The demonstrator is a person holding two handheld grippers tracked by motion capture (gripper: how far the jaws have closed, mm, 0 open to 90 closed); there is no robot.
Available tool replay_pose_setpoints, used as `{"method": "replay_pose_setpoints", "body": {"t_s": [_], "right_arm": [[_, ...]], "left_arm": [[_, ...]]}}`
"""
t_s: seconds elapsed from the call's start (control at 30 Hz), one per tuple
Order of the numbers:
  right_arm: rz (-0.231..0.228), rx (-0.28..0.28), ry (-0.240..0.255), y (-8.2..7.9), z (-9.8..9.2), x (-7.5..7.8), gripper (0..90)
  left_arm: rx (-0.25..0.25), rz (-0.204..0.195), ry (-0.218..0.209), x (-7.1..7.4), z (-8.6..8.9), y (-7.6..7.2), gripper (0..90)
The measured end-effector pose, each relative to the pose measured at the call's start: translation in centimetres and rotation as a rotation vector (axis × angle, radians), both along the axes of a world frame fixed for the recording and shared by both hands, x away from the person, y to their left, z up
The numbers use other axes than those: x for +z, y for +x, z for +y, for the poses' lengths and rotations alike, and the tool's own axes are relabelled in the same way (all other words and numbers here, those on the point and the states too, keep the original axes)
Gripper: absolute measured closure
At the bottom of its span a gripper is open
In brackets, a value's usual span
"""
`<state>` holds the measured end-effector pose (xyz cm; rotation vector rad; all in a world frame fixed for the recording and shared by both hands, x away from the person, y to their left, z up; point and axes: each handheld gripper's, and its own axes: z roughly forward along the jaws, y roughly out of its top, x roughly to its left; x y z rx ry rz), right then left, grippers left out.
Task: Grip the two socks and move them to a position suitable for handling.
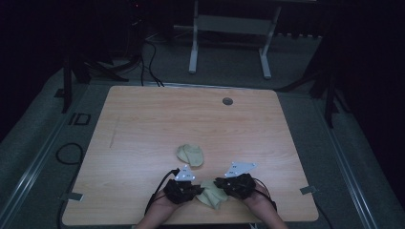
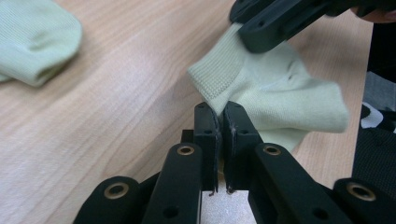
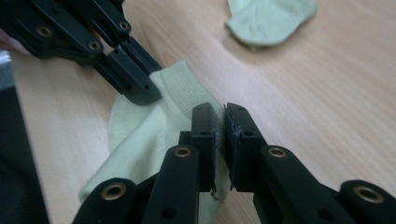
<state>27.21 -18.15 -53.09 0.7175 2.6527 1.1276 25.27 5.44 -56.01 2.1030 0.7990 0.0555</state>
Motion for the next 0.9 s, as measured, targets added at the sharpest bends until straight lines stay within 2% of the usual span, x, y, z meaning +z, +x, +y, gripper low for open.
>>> {"method": "replay_pose_setpoints", "body": {"t_s": [0.07, 0.2, 0.23, 0.33, 0.37, 0.43, 0.5, 0.57, 0.67, 0.83, 0.9], "right_arm": [[-0.015, -0.005, 0.024, -0.3, -0.3, 0.7, 83.1], [-0.037, -0.011, 0.041, -0.6, -0.8, 1.6, 83.3], [-0.043, -0.01, 0.044, -0.7, -0.9, 1.8, 83.3], [-0.045, -0.019, 0.049, -0.8, -1.2, 2.0, 83.3], [-0.058, -0.047, 0.046, -0.7, -1.7, 2.2, 84.0], [-0.048, -0.064, 0.062, -0.5, -2.4, 2.3, 84.0], [-0.049, -0.085, 0.072, -0.5, -2.8, 2.2, 84.0], [-0.054, -0.122, 0.058, -0.6, -3.7, 2.0, 84.0], [-0.034, -0.159, 0.071, -0.9, -4.5, 1.6, 83.7], [-0.012, -0.218, 0.091, -2.0, -6.2, 0.6, 83.1], [0.011, -0.23, 0.094, -2.2, -6.8, 0.0, 83.0]], "left_arm": [[0.007, -0.014, -0.016, 0.4, 0.1, -0.2, 84.9], [0.012, -0.003, -0.055, 0.9, 0.3, -0.3, 84.2], [0.018, -0.011, -0.055, 1.0, 0.4, -0.4, 83.9], [0.014, -0.018, -0.047, 1.1, 0.4, -0.5, 84.1], [0.031, -0.03, -0.002, 1.1, 0.5, -0.7, 84.3], [0.054, -0.02, 0.006, 0.9, 0.9, -0.7, 86.1], [0.06, -0.014, 0.012, 0.9, 1.1, -0.7, 86.7], [0.09, -0.012, 0.012, 0.8, 1.8, -0.9, 87.1], [0.123, 0.002, 0.0, 0.8, 2.6, -1.2, 87.1], [0.177, -0.013, -0.024, 0.8, 3.7, -2.4, 87.0], [0.169, 0.0, -0.027, 0.6, 3.7, -2.7, 87.0]]}}
